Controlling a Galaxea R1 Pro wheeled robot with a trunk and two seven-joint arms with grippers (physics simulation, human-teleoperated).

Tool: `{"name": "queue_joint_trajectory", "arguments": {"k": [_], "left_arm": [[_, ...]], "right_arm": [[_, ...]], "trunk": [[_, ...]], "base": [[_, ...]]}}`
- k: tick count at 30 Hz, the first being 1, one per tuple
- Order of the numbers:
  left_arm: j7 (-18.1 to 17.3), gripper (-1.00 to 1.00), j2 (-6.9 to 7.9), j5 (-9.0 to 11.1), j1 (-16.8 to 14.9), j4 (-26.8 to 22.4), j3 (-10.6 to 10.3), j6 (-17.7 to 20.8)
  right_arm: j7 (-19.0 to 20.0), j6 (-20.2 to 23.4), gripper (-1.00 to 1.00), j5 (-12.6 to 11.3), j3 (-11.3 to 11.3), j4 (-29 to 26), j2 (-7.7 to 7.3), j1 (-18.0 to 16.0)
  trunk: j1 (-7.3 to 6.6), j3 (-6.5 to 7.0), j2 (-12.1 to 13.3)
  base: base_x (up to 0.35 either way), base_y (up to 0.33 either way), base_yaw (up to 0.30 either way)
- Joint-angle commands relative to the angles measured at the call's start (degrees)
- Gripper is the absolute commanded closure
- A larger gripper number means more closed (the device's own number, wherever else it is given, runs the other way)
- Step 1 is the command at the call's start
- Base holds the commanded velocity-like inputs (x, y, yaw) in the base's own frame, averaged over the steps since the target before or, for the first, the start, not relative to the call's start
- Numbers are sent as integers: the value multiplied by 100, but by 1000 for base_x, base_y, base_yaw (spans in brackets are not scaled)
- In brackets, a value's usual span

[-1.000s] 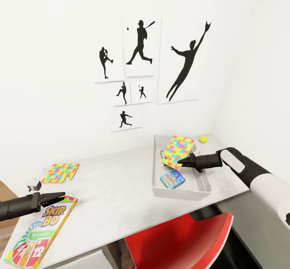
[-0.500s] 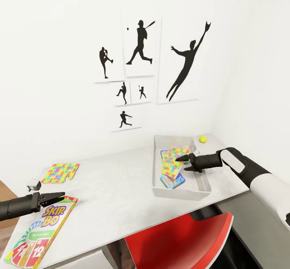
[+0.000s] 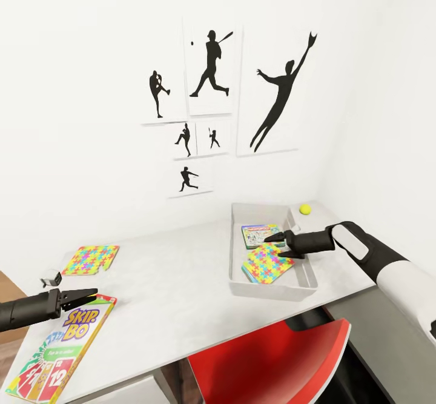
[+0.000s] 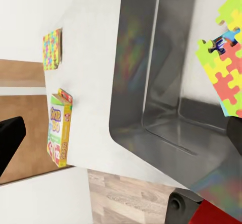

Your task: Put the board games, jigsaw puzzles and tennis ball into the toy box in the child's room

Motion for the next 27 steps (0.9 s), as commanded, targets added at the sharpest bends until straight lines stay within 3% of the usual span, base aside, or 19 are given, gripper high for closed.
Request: {"name": "queue_joint_trajectory", "arguments": {"k": [1, 8, 12, 16, 18, 21, 22, 24, 27], "left_arm": [[-26, -100, 1, -7, -4, -1, -1, 60], [-26, -100, 2, -8, -4, -1, 0, 59], [-26, -100, 2, -7, -4, -1, 1, 62], [-26, -100, 2, -7, -4, -1, 5, 60], [-26, -100, 2, -7, -4, -1, 4, 61], [-26, -100, 2, -7, -4, -1, 5, 60], [-26, -100, 3, -7, -4, -1, 5, 62], [-26, -100, 4, -7, -4, -1, 6, 60], [-26, -100, 3, -7, -4, -1, 6, 59]], "right_arm": [[50, 0, -100, 25, 28, -9, -13, -10], [76, 0, -100, -12, -64, -221, -106, 8], [203, 0, -100, -27, -207, -657, -210, 54], [620, 0, -100, -63, -425, -1321, -457, 242], [1009, 0, -100, -86, -589, -1677, -559, 426], [1637, 0, -100, -80, -1021, -2082, -627, 820], [1829, 0, -100, -71, -1352, -2204, -641, 1048], [1930, -4, -100, -62, -1669, -2281, -634, 1244], [2003, -2, -100, -56, -1960, -2351, -636, 1483]], "trunk": [[4, -13, -13], [4, -13, -13], [4, -13, -13], [4, -13, -13], [4, -13, -13], [4, -13, -13], [4, -13, -13], [4, -13, -13], [4, -13, -13]], "base": [[0, 0, 0], [0, 0, 0], [0, 0, 0], [0, 0, 0], [0, 0, 0], [0, 0, 0], [0, 0, 0], [0, 0, 0], [0, 0, 0]]}}
